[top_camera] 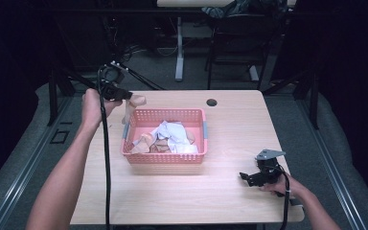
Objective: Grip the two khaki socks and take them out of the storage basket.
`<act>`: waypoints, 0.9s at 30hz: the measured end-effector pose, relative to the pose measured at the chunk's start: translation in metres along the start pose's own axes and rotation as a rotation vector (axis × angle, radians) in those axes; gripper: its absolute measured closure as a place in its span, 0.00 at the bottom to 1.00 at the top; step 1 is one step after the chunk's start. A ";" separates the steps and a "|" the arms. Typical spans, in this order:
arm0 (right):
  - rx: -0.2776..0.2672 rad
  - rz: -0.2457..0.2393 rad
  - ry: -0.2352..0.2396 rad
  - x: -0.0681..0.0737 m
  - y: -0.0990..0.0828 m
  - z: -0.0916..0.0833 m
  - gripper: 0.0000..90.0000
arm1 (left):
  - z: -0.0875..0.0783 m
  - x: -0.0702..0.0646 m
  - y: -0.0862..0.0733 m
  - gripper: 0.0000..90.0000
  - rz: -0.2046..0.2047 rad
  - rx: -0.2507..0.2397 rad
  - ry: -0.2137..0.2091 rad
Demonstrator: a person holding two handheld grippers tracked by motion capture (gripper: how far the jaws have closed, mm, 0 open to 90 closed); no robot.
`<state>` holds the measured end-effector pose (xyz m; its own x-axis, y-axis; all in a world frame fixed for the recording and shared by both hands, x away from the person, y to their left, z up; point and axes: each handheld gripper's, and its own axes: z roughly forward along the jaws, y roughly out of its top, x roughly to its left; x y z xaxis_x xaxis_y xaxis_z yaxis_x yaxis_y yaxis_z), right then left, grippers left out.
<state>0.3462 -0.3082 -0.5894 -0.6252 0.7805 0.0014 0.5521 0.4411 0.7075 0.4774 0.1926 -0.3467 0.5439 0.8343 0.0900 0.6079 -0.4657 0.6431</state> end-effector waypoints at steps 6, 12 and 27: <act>0.000 0.004 0.005 0.000 0.000 0.000 0.00 | -0.013 0.012 -0.006 0.95 -0.021 -0.004 0.016; 0.004 0.001 0.004 0.000 0.000 0.000 0.00 | -0.022 0.028 -0.019 0.95 -0.057 -0.003 0.036; 0.004 0.003 0.003 0.000 0.000 0.000 0.00 | -0.029 0.060 -0.052 0.95 -0.135 0.030 0.073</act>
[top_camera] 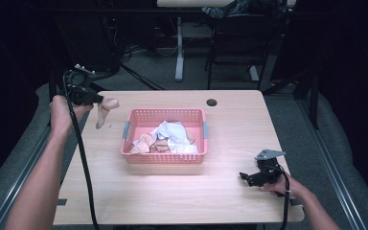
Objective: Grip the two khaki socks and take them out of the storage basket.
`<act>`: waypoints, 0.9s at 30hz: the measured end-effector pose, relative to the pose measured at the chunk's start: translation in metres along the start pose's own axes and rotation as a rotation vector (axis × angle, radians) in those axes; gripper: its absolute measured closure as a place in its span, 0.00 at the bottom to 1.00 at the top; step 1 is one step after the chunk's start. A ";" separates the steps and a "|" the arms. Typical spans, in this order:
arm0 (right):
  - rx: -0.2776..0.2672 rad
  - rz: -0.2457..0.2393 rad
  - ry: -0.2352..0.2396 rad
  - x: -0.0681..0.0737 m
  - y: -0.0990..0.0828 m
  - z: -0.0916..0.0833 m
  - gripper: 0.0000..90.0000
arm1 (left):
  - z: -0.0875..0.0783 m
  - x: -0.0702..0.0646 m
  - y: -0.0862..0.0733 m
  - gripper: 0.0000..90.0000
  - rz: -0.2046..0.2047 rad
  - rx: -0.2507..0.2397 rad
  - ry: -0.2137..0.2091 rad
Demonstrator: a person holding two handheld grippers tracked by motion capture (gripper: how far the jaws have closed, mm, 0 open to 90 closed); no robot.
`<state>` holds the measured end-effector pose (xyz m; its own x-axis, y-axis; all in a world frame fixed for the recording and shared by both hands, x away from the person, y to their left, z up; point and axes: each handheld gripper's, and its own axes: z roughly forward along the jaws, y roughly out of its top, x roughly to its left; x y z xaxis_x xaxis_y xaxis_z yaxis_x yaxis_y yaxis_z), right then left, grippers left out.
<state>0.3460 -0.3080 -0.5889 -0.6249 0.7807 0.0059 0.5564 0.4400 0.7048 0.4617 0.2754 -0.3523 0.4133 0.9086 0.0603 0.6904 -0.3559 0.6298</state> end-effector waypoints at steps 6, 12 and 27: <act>-0.001 0.001 0.000 0.000 0.000 0.000 0.00 | 0.004 0.014 -0.014 0.95 -0.038 0.026 0.011; -0.002 0.001 0.000 0.000 0.000 0.000 0.00 | 0.017 0.025 -0.030 0.95 -0.073 0.059 0.010; -0.001 0.001 0.000 0.000 0.000 0.000 0.00 | 0.055 0.033 -0.060 0.95 -0.123 0.139 -0.013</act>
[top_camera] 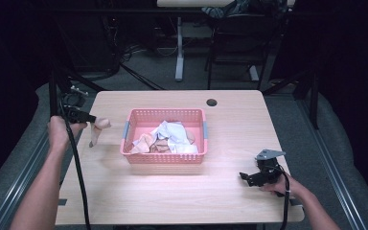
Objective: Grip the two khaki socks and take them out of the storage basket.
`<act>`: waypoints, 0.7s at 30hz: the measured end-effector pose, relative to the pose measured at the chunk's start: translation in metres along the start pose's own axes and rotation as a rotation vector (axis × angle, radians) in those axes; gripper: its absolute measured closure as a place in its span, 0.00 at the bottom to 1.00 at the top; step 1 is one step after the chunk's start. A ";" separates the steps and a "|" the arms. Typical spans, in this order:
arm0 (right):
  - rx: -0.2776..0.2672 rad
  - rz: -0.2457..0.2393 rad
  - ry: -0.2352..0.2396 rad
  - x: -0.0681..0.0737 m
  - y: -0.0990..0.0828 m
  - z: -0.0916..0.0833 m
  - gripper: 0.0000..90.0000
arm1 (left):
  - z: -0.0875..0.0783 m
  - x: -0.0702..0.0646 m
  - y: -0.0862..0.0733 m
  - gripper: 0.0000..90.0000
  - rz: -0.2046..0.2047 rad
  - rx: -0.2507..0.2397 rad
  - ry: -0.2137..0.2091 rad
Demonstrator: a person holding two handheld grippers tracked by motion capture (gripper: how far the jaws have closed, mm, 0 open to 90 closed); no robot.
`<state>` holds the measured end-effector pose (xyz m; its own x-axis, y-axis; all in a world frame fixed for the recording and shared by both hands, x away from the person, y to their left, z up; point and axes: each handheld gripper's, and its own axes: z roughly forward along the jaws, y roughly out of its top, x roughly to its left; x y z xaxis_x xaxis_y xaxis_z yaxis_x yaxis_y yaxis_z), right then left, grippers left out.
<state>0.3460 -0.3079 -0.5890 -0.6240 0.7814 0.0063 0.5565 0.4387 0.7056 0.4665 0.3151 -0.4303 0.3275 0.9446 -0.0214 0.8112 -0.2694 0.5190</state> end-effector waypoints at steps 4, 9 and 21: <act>0.000 0.000 0.000 0.000 0.000 0.000 0.00 | 0.010 0.001 -0.004 0.95 -0.011 0.006 0.000; 0.000 0.000 0.000 0.000 0.000 0.000 0.00 | 0.029 0.002 -0.013 0.95 -0.035 0.024 0.010; 0.000 0.000 0.000 0.000 0.000 0.000 0.00 | 0.073 0.006 -0.034 0.94 -0.085 0.102 -0.009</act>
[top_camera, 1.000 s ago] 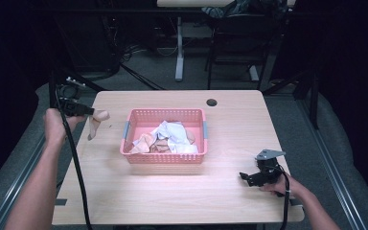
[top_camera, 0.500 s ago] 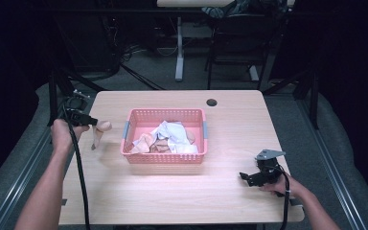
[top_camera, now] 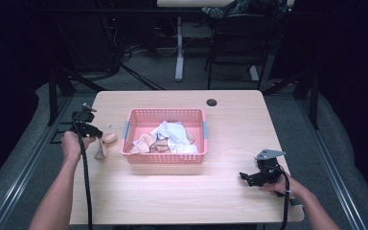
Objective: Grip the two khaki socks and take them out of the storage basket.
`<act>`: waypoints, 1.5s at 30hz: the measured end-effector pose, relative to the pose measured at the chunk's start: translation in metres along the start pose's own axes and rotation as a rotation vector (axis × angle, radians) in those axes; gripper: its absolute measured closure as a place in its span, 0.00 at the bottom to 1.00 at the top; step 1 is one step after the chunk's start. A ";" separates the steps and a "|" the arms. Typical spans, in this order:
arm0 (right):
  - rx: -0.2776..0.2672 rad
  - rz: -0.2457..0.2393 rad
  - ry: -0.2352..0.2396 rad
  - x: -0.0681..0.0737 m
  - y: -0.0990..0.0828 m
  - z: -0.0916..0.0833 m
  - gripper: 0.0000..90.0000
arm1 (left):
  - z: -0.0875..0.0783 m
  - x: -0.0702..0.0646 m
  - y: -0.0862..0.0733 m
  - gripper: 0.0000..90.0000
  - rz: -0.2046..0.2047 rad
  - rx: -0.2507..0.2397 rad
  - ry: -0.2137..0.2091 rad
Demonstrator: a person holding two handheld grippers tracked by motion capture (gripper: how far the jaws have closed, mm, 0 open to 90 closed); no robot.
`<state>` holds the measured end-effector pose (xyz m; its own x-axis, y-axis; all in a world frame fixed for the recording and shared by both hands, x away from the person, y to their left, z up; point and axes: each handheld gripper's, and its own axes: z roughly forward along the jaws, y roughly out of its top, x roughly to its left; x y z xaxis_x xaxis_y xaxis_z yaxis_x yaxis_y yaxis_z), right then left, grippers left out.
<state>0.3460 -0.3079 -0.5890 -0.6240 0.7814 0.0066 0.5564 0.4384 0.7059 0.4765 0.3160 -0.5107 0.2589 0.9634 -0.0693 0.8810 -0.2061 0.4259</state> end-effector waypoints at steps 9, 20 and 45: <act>0.000 0.000 0.000 0.000 0.000 0.000 0.00 | 0.023 0.001 -0.007 0.88 -0.033 0.036 0.001; 0.000 -0.001 0.001 0.000 0.000 0.000 0.00 | -0.005 0.004 -0.009 0.28 -0.043 -0.016 -0.017; -0.001 0.000 -0.001 0.000 0.000 0.000 0.00 | -0.078 -0.026 0.005 0.00 0.036 -0.148 -0.063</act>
<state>0.3459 -0.3078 -0.5890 -0.6239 0.7815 0.0059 0.5558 0.4383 0.7064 0.4433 0.3030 -0.4362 0.3173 0.9423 -0.1063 0.8041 -0.2079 0.5569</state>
